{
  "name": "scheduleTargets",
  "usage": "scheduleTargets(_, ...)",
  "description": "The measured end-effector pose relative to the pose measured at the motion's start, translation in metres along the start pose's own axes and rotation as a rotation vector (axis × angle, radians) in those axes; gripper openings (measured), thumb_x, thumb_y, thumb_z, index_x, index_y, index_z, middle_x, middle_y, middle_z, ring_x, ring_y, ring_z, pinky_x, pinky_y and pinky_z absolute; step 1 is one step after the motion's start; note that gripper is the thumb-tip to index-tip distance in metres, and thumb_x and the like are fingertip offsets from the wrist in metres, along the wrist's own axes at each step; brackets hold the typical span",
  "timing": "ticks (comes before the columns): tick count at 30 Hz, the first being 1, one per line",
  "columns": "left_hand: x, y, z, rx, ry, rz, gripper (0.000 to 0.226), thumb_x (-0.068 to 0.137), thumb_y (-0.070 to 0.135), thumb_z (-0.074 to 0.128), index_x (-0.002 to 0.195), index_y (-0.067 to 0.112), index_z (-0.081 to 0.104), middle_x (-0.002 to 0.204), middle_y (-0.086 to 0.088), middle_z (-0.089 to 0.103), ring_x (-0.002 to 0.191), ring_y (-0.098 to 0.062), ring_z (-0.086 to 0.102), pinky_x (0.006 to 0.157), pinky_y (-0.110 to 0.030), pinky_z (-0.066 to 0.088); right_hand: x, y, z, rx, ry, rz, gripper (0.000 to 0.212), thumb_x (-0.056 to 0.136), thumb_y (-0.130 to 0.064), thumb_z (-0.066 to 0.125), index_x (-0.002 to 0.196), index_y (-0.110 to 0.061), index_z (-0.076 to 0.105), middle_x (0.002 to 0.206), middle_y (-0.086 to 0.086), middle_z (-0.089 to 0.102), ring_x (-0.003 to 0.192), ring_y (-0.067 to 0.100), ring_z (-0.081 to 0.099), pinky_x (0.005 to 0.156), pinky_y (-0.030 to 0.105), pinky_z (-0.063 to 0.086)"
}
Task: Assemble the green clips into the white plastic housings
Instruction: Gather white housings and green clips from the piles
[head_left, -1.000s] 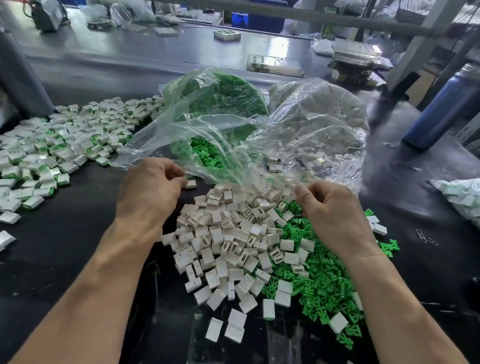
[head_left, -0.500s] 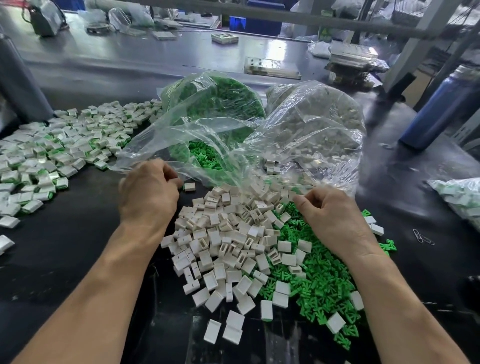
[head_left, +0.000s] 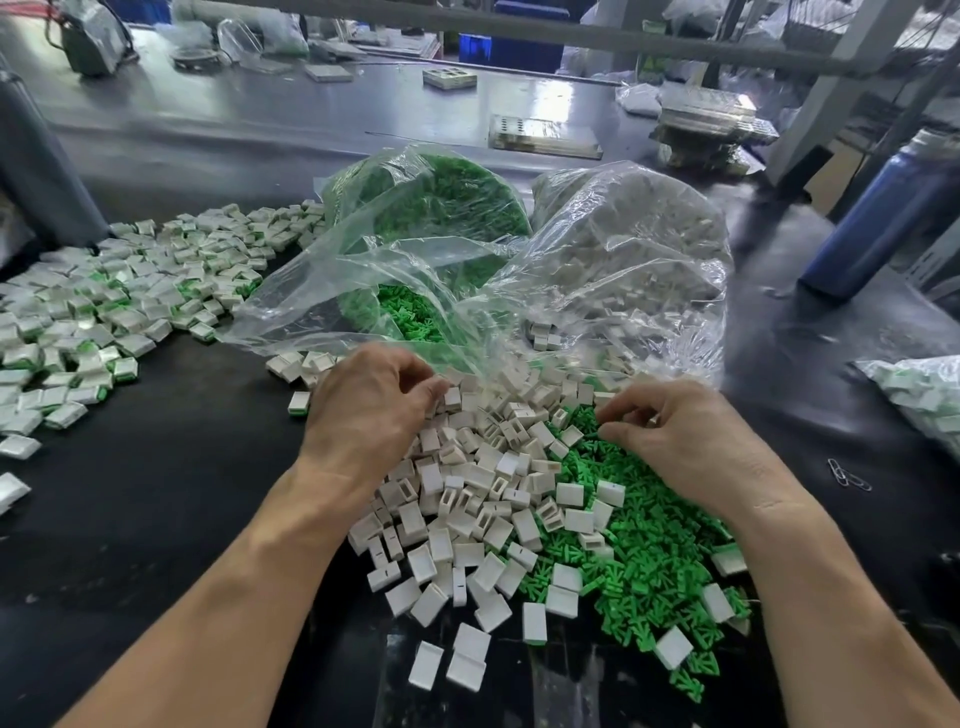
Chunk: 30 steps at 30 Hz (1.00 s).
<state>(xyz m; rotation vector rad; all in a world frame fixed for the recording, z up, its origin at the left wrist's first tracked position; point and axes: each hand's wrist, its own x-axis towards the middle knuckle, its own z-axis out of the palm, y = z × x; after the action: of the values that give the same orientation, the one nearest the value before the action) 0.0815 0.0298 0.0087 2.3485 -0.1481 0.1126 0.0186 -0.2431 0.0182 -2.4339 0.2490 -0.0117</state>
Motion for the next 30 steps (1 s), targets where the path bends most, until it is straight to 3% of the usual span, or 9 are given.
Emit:
scheduleTargets(5, -0.001, -0.002, 0.002, -0.036, 0.04, 0.039, 0.012, 0.095, 0.034, 0.073, 0.104, 0.026, 0.071, 0.091, 0.014, 0.071, 0.082, -0.005, 0.07, 0.083, -0.034, 0.063, 0.0, -0.001, 0.004, -0.013, 0.069, -0.019, 0.009, 0.087, -0.035, 0.083, 0.092, -0.04, 0.077, 0.083, -0.015, 0.068, 0.074, 0.002, 0.063, 0.067, 0.019, 0.046)
scheduleTargets(9, -0.001, 0.0, 0.003, -0.13, 0.101, 0.103, 0.014, 0.094, 0.027, 0.074, 0.107, 0.027, 0.069, 0.089, 0.017, 0.067, 0.076, 0.006, 0.065, 0.067, -0.009, 0.054, 0.002, -0.004, 0.012, -0.05, 0.111, -0.041, 0.013, 0.091, -0.034, 0.08, 0.103, -0.039, 0.076, 0.086, -0.016, 0.063, 0.077, 0.001, 0.059, 0.075, 0.028, 0.053)
scheduleTargets(12, -0.001, 0.004, 0.002, -0.319, 0.083, 0.105, 0.016, 0.093, 0.021, 0.075, 0.108, 0.024, 0.069, 0.093, 0.011, 0.069, 0.08, 0.003, 0.066, 0.069, -0.016, 0.058, 0.003, -0.009, 0.017, -0.137, 0.125, -0.049, 0.018, 0.089, -0.039, 0.082, 0.105, -0.039, 0.074, 0.085, -0.019, 0.059, 0.079, 0.0, 0.057, 0.081, 0.033, 0.055)
scheduleTargets(15, -0.004, 0.01, 0.001, -0.474, 0.058, 0.114, 0.018, 0.093, 0.019, 0.075, 0.11, 0.021, 0.07, 0.096, 0.009, 0.072, 0.083, 0.004, 0.068, 0.07, -0.012, 0.055, 0.004, -0.013, 0.02, -0.177, 0.172, -0.038, 0.014, 0.09, -0.038, 0.08, 0.102, -0.038, 0.074, 0.085, -0.019, 0.058, 0.084, 0.008, 0.059, 0.082, 0.033, 0.053)
scheduleTargets(19, -0.007, 0.015, 0.0, -0.638, -0.007, 0.1, 0.015, 0.093, 0.016, 0.075, 0.108, 0.02, 0.073, 0.098, 0.005, 0.076, 0.091, -0.004, 0.072, 0.079, -0.017, 0.057, 0.002, -0.012, 0.022, -0.129, 0.225, -0.06, 0.003, 0.094, -0.036, 0.076, 0.095, -0.035, 0.074, 0.088, -0.019, 0.058, 0.082, 0.001, 0.055, 0.083, 0.034, 0.053)
scheduleTargets(22, -0.007, 0.017, 0.001, -0.71, -0.036, 0.098, 0.016, 0.091, 0.019, 0.076, 0.106, 0.02, 0.074, 0.098, 0.006, 0.077, 0.09, -0.005, 0.072, 0.077, -0.017, 0.056, 0.0, -0.012, 0.022, 0.022, 0.27, -0.085, 0.007, 0.096, -0.037, 0.073, 0.099, -0.031, 0.075, 0.091, -0.015, 0.065, 0.085, 0.002, 0.061, 0.081, 0.029, 0.053)
scheduleTargets(25, -0.008, 0.019, 0.003, -0.792, -0.068, 0.094, 0.017, 0.089, 0.016, 0.077, 0.106, 0.017, 0.074, 0.094, 0.007, 0.078, 0.082, -0.001, 0.071, 0.071, -0.015, 0.055, -0.002, -0.015, 0.023, 0.205, 0.299, -0.105, 0.002, 0.095, -0.034, 0.074, 0.097, -0.034, 0.074, 0.085, -0.017, 0.07, 0.077, -0.004, 0.063, 0.064, 0.008, 0.048)
scheduleTargets(30, -0.009, 0.021, 0.005, -0.92, -0.142, 0.079, 0.026, 0.084, 0.02, 0.076, 0.108, 0.013, 0.071, 0.097, -0.004, 0.079, 0.082, -0.014, 0.071, 0.07, -0.024, 0.059, -0.002, -0.019, 0.026, 0.447, 0.299, -0.143, 0.004, 0.095, -0.033, 0.075, 0.094, -0.037, 0.073, 0.085, -0.019, 0.072, 0.074, 0.001, 0.067, 0.064, 0.01, 0.05)
